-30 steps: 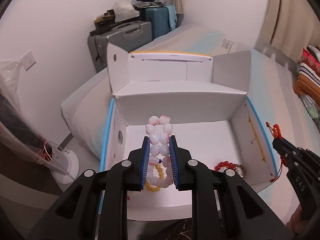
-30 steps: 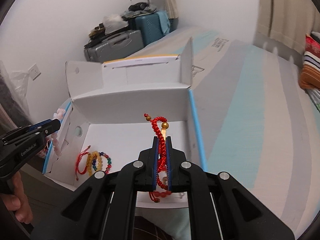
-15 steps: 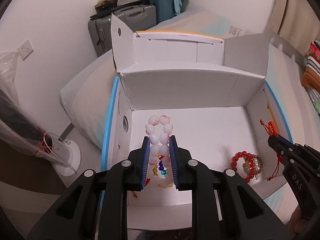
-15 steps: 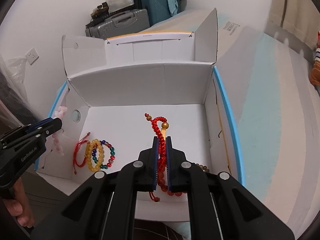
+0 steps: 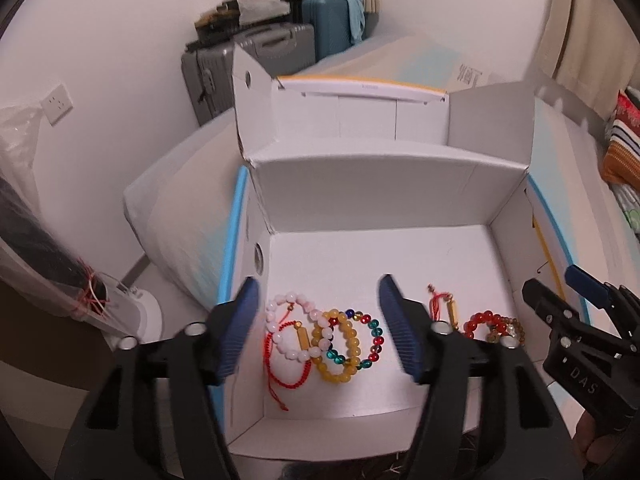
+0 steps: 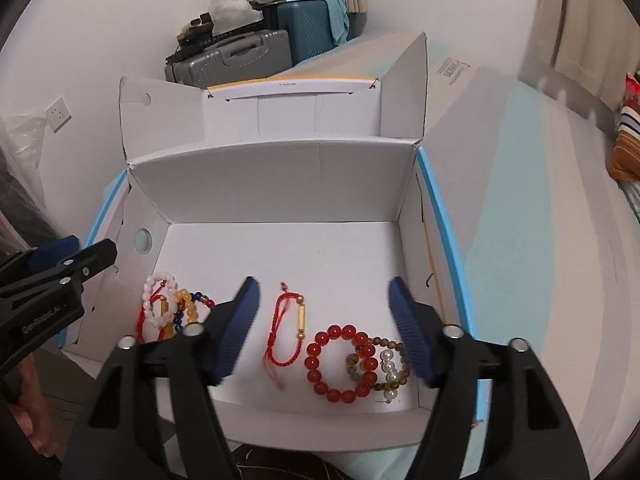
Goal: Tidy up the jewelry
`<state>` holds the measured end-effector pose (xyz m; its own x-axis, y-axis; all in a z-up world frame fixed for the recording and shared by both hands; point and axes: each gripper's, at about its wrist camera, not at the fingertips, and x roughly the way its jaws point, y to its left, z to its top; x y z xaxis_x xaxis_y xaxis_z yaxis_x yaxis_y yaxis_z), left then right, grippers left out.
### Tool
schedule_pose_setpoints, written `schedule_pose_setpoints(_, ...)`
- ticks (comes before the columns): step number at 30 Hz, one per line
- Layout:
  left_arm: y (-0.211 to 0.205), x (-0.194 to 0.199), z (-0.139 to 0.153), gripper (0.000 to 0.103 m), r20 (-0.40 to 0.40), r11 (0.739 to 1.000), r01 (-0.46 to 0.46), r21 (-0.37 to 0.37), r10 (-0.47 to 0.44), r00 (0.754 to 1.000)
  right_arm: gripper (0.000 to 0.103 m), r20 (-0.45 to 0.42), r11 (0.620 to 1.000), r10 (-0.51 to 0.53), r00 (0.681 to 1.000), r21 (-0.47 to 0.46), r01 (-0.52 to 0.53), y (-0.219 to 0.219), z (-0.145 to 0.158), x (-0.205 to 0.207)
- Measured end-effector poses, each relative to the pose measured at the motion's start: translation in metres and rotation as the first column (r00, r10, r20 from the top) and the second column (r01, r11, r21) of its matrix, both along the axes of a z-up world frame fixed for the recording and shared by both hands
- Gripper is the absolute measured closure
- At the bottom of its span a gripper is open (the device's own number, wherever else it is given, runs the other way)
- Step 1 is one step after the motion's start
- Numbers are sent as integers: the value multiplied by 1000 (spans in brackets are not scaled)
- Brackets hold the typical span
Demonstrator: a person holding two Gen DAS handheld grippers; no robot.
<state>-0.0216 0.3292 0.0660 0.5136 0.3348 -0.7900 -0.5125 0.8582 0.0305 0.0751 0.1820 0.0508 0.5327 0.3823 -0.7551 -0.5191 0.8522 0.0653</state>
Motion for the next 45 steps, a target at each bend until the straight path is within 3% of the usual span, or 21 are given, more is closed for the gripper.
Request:
schedule_pose_setpoints(3,-5,-9,9,24,22,1000,-2,20,2,1000,19,42,1000,-16,999,1,16,-6,7,-9)
schedule_pose_setpoints(8,-15,-30,20,7,52,998,-29,61,26,998,11,79,1000,-28,996,11,27,-16,16,-24)
schedule_pose_setpoints(18,-35,-73,7,6,53,999,-34,9,33,998,8,37,998,-48,998,-28,49,-38,5,-61)
schedule_pose_setpoints(25,-49,-91,-13,6,1,1000,-9,4,9,1000,8,6,996,-64,998,-59,64,-49,-4,-76)
schedule_pose_setpoints(45,-47,-94,-23,6,-17,1000,-8,-14,7,1000,8,-1,996,-59,998,-68,59,-44,-9,-82)
